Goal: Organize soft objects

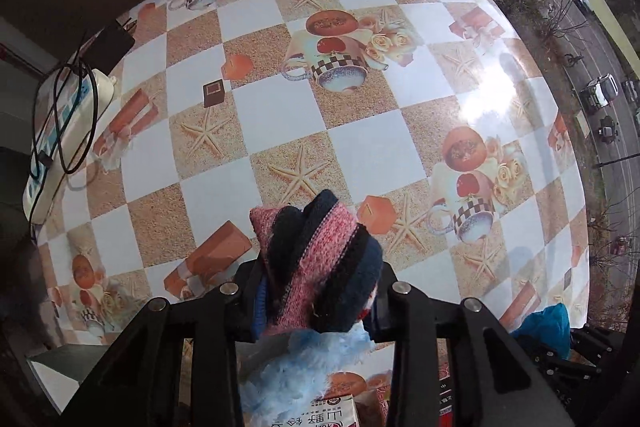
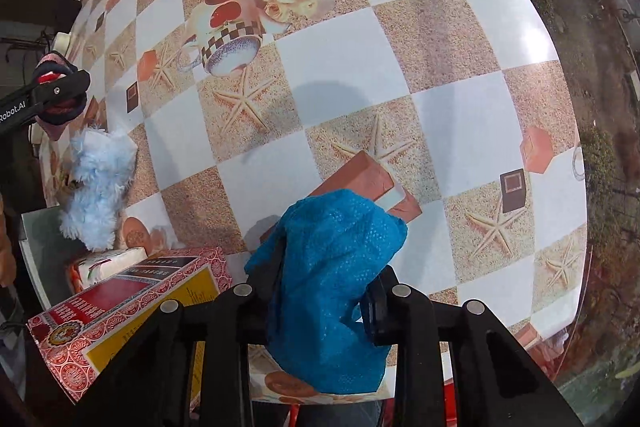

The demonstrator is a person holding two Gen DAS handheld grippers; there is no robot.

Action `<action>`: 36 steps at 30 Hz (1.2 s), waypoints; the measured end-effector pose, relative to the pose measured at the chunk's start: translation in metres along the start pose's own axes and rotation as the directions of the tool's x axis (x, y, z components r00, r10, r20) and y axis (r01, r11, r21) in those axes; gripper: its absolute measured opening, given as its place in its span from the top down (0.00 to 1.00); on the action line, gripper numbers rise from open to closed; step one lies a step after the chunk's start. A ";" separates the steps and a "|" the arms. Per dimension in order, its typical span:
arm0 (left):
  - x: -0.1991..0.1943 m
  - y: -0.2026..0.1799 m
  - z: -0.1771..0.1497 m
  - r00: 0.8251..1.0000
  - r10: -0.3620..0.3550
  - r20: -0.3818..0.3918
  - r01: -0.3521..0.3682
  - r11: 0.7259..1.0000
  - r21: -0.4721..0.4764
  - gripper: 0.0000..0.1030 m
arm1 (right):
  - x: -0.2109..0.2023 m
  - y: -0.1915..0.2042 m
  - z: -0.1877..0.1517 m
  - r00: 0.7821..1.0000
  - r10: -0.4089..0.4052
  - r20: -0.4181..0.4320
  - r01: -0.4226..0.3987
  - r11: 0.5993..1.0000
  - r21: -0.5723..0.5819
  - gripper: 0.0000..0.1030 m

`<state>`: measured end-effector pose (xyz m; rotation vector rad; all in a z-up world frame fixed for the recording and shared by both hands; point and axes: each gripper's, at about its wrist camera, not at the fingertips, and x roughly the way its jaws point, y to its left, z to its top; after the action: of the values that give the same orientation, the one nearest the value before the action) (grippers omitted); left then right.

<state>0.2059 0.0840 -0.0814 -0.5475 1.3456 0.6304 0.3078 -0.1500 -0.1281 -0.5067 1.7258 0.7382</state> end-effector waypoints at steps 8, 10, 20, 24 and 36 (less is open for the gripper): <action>-0.051 0.015 -0.044 0.997 -0.009 0.080 0.012 0.999 -0.033 0.62 | -0.050 0.002 -0.008 0.994 0.042 0.100 -0.046 0.998 0.035 0.69; -0.062 0.015 -0.056 0.997 -0.006 0.083 0.009 0.999 -0.035 0.62 | -0.063 0.007 -0.012 0.991 0.052 0.127 -0.057 0.998 0.035 0.69; -0.097 0.024 -0.124 0.995 -0.011 0.095 0.011 1.000 0.003 0.62 | -0.105 0.043 -0.035 0.967 0.069 0.247 -0.074 0.997 0.008 0.69; -0.109 0.031 -0.145 0.994 -0.024 0.108 0.024 1.000 0.002 0.62 | -0.123 0.054 -0.049 0.954 0.066 0.291 -0.071 0.997 0.006 0.69; -0.142 0.071 -0.192 0.985 -0.031 0.169 0.044 0.996 -0.075 0.62 | -0.151 0.124 -0.088 0.935 0.091 0.344 -0.057 0.992 -0.109 0.69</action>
<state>0.0043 -0.0114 0.0302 -0.5691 1.1540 0.6850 0.2053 -0.1298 0.0588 -0.3524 1.3875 0.9117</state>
